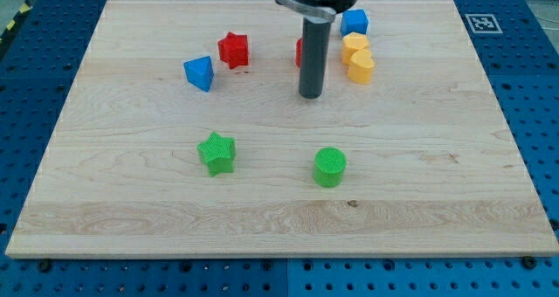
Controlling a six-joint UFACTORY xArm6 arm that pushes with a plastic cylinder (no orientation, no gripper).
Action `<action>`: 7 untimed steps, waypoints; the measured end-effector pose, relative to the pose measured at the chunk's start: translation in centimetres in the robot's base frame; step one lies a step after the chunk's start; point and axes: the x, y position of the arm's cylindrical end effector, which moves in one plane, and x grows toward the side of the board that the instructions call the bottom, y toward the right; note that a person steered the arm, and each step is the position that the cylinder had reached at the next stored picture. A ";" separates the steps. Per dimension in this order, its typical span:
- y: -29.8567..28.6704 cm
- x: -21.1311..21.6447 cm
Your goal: Move the arm to the left of the triangle
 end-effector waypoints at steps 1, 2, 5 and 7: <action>-2.9 0.0; -6.2 0.0; -15.2 -0.5; -20.8 -3.3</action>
